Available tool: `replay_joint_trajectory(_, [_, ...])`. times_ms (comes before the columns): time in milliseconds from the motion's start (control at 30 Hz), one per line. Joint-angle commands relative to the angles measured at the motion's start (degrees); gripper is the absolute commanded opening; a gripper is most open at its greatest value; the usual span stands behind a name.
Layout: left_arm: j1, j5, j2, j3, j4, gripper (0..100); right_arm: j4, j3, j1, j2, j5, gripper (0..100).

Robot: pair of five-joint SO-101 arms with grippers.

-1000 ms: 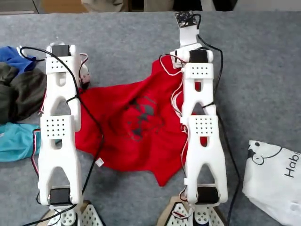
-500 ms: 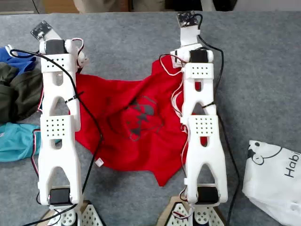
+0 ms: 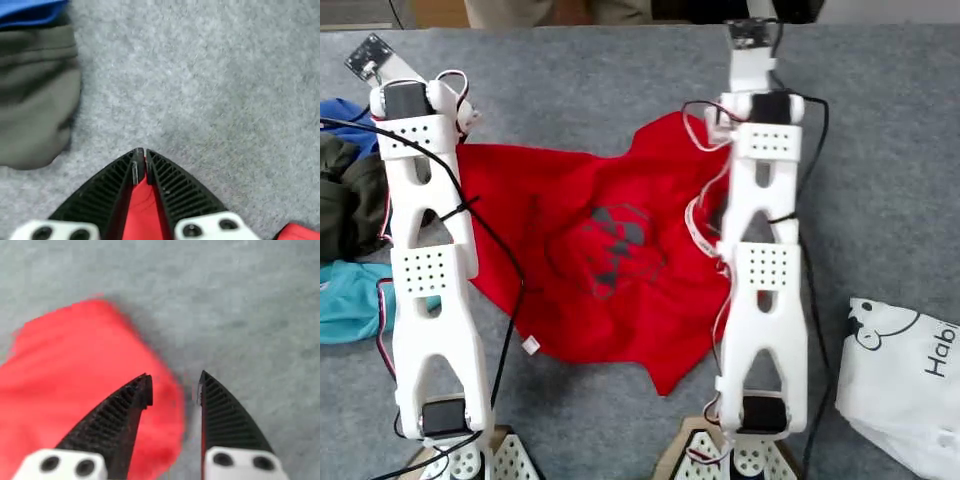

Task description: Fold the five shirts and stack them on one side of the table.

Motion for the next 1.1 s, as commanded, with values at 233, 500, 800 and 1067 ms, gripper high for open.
replay_joint_trajectory(233, [-2.3,-2.1,1.5,-2.0,1.7,2,10.2,-1.5,-4.7,2.5,0.3,16.0])
replay_joint_trajectory(500, [-3.7,-2.5,6.6,-2.6,1.6,2,12.0,-1.7,-2.3,10.2,0.2,5.2])
replay_joint_trajectory(800, [-6.2,-5.6,6.0,-2.6,1.2,2,12.1,2.6,3.6,2.7,0.4,3.7])
replay_joint_trajectory(1067, [-7.6,-7.3,5.8,-2.7,1.2,2,10.9,36.3,1.5,-18.8,1.4,4.0])
